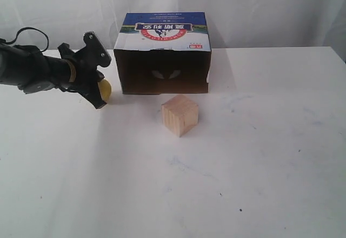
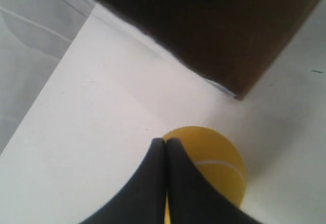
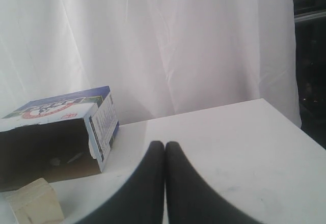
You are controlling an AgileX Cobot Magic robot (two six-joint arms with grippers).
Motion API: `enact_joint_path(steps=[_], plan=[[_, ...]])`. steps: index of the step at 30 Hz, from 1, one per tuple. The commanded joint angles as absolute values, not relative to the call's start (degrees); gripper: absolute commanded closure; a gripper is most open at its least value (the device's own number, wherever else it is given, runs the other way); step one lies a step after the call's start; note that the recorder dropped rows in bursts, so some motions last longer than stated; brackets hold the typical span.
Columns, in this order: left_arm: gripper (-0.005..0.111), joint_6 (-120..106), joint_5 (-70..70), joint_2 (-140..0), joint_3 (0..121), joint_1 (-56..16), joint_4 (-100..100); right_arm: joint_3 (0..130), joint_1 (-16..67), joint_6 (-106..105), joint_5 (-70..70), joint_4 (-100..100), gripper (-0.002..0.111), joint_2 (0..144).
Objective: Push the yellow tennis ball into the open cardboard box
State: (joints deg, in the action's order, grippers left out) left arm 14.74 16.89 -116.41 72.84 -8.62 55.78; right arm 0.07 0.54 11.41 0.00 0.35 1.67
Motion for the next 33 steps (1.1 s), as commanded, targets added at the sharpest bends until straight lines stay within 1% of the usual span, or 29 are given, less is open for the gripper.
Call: enact_joint_path(steps=[1,12,17,20,24,28,33], plan=[[0.107,15.63,9.77,-114.05,66.21,-10.53,56.31,0.0,0.54,11.59,0.33,0.38,0.108,1.41],[0.107,16.69,6.8,-104.7,60.04,-17.41,54.17,0.0,0.54,11.59,0.33,0.38,0.108,1.41],[0.107,15.75,-0.97,-97.64,60.04,-19.99,54.53,0.0,0.54,11.59,0.33,0.38,0.108,1.41],[0.107,11.34,-0.94,-93.41,60.84,-18.91,54.78,0.0,0.54,11.59,0.33,0.38,0.108,1.41],[0.107,13.27,-0.56,-92.79,61.72,-15.67,55.86,0.0,0.54,11.59,0.33,0.38,0.108,1.41],[0.107,19.06,0.41,-93.03,58.37,-15.15,56.07,0.0,0.54,11.59,0.33,0.38,0.108,1.41],[0.107,20.21,4.54,-95.18,53.22,-15.15,55.47,0.0,0.54,11.59,0.33,0.38,0.108,1.41]])
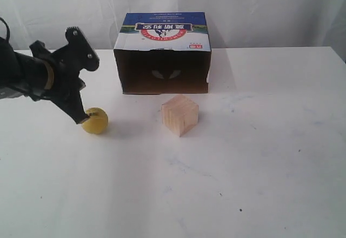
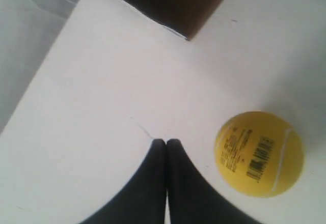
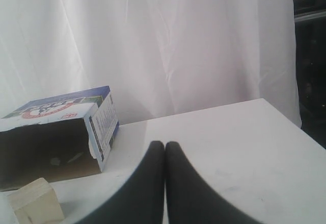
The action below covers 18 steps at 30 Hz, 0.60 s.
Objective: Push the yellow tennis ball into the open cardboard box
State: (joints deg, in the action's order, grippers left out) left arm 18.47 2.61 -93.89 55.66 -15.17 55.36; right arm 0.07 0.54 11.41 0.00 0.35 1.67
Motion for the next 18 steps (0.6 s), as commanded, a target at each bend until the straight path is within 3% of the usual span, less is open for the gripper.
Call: enact_joint_path(steps=[1,18], plan=[[0.107,21.57,6.76,-96.11,52.09,-15.29,55.07,0.0,0.54,11.59,0.33,0.38,0.108,1.41],[0.107,27.0,12.61,-99.85,50.19,-18.46,55.49,0.0,0.54,11.59,0.33,0.38,0.108,1.41]])
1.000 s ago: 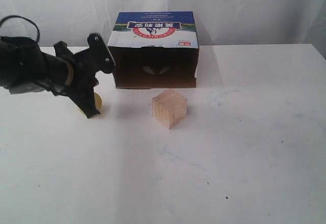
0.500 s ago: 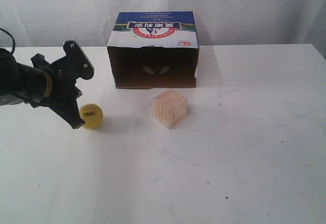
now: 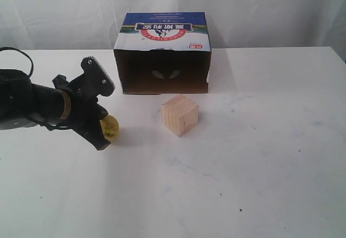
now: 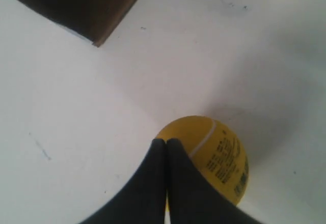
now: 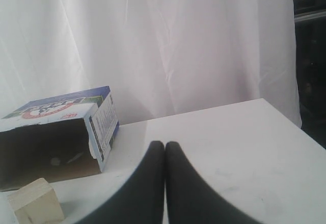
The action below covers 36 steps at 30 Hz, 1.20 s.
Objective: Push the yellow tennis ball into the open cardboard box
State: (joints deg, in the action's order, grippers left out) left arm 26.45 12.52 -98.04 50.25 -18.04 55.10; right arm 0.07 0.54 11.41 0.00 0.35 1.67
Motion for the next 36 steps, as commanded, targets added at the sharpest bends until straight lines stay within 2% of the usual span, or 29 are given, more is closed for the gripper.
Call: enact_joint_path(steps=[1,11,15,20,25,28,30,31,34,36], plan=[[0.107,27.0,12.89,-100.28,50.53,-18.46,55.49,0.0,0.54,11.59,0.33,0.38,0.108,1.41],[0.107,26.85,14.03,-104.55,59.96,-18.75,56.13,0.0,0.54,12.66,0.33,0.38,0.108,1.41],[0.107,26.75,6.9,-99.62,62.46,-18.87,60.71,0.0,0.54,12.66,0.33,0.38,0.108,1.41],[0.107,26.75,2.23,-88.94,54.73,-18.71,61.63,0.0,0.54,12.66,0.33,0.38,0.108,1.41],[0.107,26.58,8.98,-94.58,50.13,-18.71,59.35,0.0,0.54,12.66,0.33,0.38,0.108,1.41],[0.107,24.56,12.92,-104.49,55.04,-18.71,58.18,0.0,0.54,12.66,0.33,0.38,0.108,1.41],[0.107,20.27,14.55,-112.42,65.21,-19.27,58.1,0.0,0.54,12.66,0.33,0.38,0.108,1.41],[0.107,22.67,11.32,-113.17,72.58,-19.77,60.12,0.0,0.54,12.66,0.33,0.38,0.108,1.41],[0.107,25.84,3.05,-110.35,81.35,-20.02,64.54,0.0,0.54,12.66,0.33,0.38,0.108,1.41],[0.107,27.85,1.29,-108.88,80.7,-20.02,65.4,0.0,0.54,12.66,0.33,0.38,0.108,1.41]])
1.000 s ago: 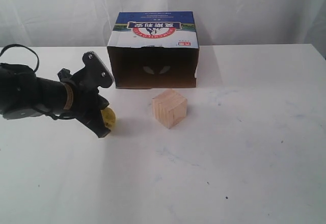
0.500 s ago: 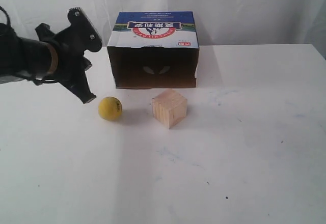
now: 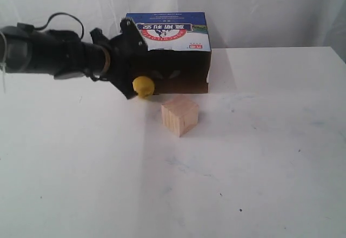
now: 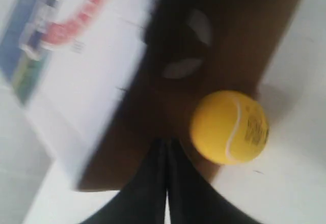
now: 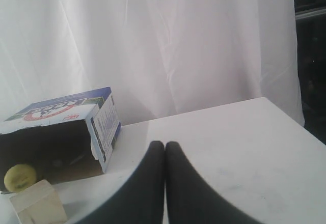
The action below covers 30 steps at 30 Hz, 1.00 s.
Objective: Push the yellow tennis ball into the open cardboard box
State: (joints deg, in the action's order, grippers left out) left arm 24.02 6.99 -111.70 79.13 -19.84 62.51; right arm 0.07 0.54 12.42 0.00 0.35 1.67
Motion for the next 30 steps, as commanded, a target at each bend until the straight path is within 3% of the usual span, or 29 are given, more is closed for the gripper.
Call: enact_joint_path(steps=[1,13,30], plan=[[0.107,28.35,1.29,-108.25,79.4,-20.12,65.6,0.0,0.54,12.66,0.33,0.38,0.108,1.41],[0.107,30.41,3.07,-89.86,54.21,-23.74,58.44,0.0,0.54,12.66,0.33,0.38,0.108,1.41],[0.107,8.32,9.0,-51.93,24.51,-24.14,12.01,0.0,0.54,12.66,0.33,0.38,0.108,1.41]])
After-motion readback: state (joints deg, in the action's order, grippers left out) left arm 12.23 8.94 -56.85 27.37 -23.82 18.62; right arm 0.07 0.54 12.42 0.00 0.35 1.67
